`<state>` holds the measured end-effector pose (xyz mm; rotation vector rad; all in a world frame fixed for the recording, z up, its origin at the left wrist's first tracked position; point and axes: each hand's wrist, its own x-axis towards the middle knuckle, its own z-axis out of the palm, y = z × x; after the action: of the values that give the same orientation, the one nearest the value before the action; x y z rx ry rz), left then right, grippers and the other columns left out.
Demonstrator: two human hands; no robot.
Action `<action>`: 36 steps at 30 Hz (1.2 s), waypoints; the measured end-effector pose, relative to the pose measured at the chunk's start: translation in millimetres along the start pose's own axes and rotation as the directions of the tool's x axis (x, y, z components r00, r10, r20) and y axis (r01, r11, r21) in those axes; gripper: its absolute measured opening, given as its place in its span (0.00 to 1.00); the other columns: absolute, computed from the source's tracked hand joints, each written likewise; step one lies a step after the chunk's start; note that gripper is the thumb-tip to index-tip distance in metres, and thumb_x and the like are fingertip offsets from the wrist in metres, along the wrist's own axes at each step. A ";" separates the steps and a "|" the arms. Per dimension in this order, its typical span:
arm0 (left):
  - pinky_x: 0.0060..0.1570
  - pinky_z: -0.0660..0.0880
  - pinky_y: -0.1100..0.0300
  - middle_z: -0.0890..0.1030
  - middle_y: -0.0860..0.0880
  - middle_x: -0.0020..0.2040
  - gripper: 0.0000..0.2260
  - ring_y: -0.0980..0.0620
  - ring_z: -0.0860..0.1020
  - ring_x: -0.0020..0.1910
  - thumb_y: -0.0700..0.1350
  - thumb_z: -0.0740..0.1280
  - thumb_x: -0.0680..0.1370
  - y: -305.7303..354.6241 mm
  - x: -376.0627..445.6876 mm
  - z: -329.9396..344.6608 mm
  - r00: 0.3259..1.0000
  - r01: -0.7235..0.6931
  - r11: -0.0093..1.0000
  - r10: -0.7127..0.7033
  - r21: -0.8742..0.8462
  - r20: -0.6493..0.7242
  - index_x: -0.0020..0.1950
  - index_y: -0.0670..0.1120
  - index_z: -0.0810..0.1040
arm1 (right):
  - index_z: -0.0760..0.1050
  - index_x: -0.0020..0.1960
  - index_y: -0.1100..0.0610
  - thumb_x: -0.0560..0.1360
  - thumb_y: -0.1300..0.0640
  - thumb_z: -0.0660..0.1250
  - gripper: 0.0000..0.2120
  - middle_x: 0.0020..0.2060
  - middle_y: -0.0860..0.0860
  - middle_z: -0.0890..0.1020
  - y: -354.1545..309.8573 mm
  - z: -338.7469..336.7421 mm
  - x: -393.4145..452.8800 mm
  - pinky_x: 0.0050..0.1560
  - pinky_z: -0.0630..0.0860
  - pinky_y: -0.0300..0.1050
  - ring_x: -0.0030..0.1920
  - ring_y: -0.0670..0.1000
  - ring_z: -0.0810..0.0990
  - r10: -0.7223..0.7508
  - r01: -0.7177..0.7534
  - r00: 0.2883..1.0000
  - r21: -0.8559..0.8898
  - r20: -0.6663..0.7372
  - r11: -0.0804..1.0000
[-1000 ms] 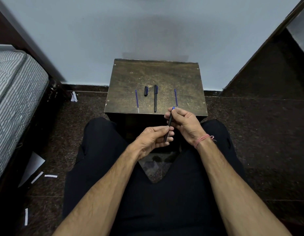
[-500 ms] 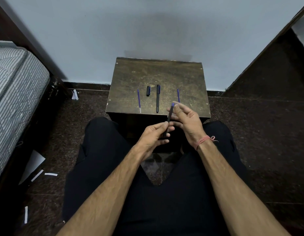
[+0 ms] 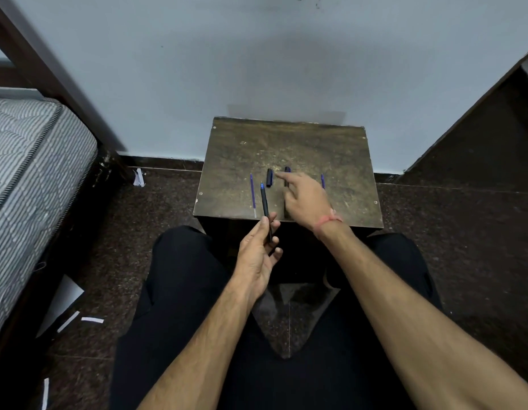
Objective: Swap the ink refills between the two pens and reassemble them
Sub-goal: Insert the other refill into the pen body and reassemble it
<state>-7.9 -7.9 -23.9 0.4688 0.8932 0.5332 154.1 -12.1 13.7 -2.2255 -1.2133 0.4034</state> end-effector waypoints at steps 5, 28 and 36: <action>0.36 0.73 0.65 0.85 0.55 0.48 0.14 0.59 0.75 0.38 0.50 0.68 0.87 4.3 1.2 -2.7 1.000 -0.004 1.000 0.004 0.011 -0.004 0.69 0.47 0.85 | 0.79 0.74 0.44 0.86 0.52 0.60 0.19 0.68 0.54 0.79 -25.4 9.1 40.8 0.64 0.80 0.57 0.68 0.59 0.80 -0.048 0.104 0.983 -0.326 0.175 0.939; 0.36 0.68 0.65 0.79 0.56 0.42 0.13 0.60 0.70 0.34 0.50 0.67 0.87 -11.9 -8.1 -8.4 0.972 -0.052 0.907 -0.049 0.417 0.229 0.65 0.47 0.88 | 0.77 0.70 0.55 0.86 0.65 0.64 0.14 0.52 0.50 0.86 50.1 -44.1 -75.9 0.56 0.85 0.45 0.52 0.48 0.84 0.391 -0.261 0.883 0.964 0.259 -0.049; 0.36 0.70 0.65 0.77 0.56 0.38 0.14 0.61 0.72 0.33 0.51 0.65 0.89 -23.5 -18.5 -2.6 0.957 -0.048 0.838 -0.117 0.543 0.265 0.65 0.47 0.88 | 0.78 0.64 0.56 0.87 0.67 0.63 0.11 0.52 0.52 0.86 53.0 -46.6 -93.7 0.63 0.84 0.52 0.55 0.53 0.86 0.402 -0.184 0.876 0.954 0.268 -0.236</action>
<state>-13.9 -37.0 -28.0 1.0255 0.7590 0.1533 162.3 -129.1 17.9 -0.8965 0.1156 0.9442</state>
